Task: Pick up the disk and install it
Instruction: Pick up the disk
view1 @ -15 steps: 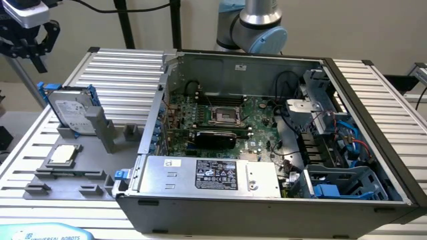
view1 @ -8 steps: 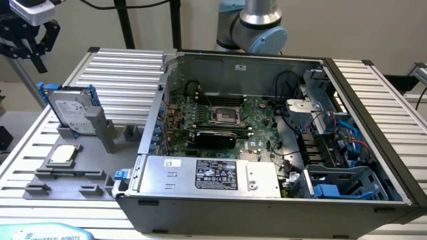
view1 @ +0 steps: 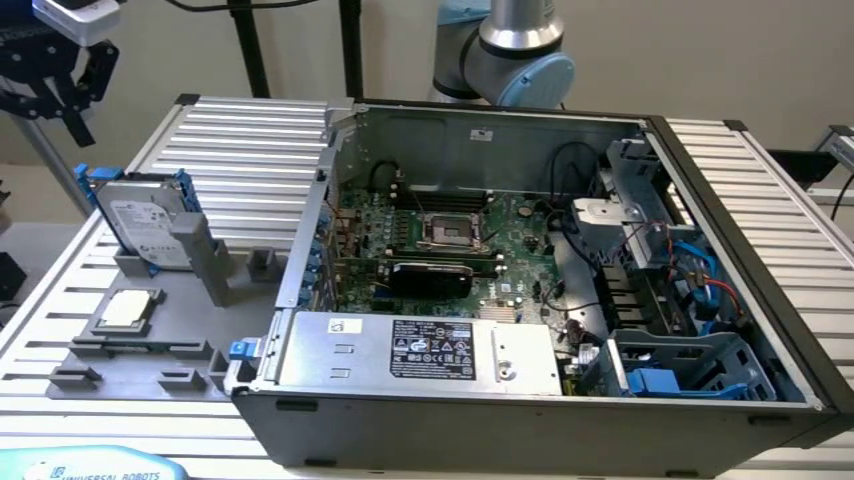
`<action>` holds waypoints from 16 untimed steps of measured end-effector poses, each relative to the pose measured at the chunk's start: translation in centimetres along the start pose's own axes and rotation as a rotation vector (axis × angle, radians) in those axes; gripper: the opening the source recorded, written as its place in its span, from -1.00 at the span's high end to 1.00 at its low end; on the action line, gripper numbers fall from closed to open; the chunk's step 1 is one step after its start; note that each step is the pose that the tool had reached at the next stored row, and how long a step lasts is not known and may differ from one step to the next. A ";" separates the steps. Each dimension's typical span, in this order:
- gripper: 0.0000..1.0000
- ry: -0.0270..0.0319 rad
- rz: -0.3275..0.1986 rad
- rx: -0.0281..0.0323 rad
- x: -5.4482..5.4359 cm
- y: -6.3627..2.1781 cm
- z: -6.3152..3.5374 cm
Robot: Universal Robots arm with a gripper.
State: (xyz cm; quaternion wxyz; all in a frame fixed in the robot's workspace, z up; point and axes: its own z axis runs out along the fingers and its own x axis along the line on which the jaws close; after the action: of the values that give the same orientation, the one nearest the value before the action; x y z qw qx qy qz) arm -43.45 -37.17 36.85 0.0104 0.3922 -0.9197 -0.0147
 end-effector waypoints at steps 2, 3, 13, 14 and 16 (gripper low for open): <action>0.79 0.0012 -0.035 0.0003 0.0 0.00 0.00; 0.79 0.0019 -0.053 0.0004 0.0 0.00 0.00; 0.79 0.0077 -0.230 0.0013 0.0 -0.01 0.16; 0.79 0.0080 -0.245 0.0013 0.0 -0.01 0.20; 0.79 0.0091 -0.275 0.0015 0.0 -0.02 0.25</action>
State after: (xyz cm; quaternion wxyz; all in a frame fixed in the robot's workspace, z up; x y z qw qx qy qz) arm -43.44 -37.17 36.60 0.0121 0.5147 -0.8571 -0.0136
